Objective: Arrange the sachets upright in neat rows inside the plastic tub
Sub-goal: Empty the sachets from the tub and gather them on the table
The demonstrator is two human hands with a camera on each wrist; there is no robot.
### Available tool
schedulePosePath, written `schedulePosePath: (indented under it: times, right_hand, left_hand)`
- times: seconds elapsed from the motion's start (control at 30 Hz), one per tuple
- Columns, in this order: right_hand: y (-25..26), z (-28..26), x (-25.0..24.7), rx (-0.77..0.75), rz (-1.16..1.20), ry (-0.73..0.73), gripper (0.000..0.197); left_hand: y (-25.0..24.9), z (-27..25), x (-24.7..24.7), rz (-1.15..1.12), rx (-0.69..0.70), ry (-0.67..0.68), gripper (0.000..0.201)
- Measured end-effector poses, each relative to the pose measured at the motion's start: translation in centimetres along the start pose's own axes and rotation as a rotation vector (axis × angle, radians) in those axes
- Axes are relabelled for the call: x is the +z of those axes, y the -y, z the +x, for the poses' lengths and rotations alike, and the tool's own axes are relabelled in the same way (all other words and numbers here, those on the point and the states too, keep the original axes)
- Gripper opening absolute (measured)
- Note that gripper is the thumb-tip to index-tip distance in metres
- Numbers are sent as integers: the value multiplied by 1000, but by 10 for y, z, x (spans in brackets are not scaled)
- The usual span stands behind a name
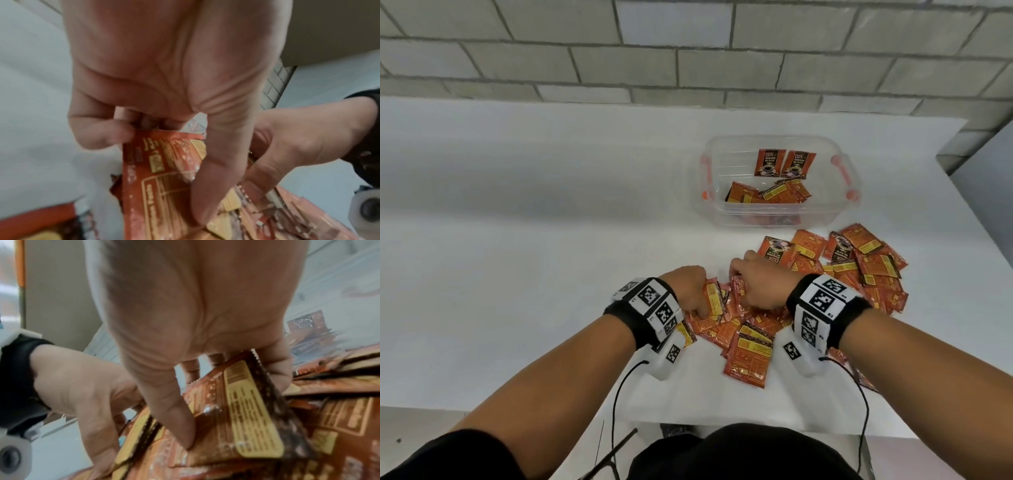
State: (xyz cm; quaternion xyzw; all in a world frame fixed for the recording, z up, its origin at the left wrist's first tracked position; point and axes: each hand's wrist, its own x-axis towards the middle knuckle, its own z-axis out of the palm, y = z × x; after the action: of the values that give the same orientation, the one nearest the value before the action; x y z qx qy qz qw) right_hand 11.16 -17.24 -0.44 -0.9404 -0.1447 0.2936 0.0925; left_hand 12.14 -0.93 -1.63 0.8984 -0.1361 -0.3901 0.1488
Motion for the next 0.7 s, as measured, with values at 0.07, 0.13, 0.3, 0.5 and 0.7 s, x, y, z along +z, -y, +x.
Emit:
schedulePosePath:
  times: [0.07,0.13,0.3,0.5,0.7]
  right_hand:
    - [-2,-1,-1,34,41,-41,55]
    - [-6,-3,-2,66,73,-57,56]
    - [-15,-12,-11,109,226,-73,52]
    - [-33,-30,-26,121,419,-172,56]
    - [-49,-42,-61,166,745,-325,31]
  left_hand:
    - [-2,-1,0,-47,14,-20,40]
    - [-1,-2,-2,-91,30,-34,43]
    - [8,-2,-16,-214,79,-119,37]
    - [23,-5,-34,-436,164,-254,24]
    - [24,-9,-68,-873,226,-467,26]
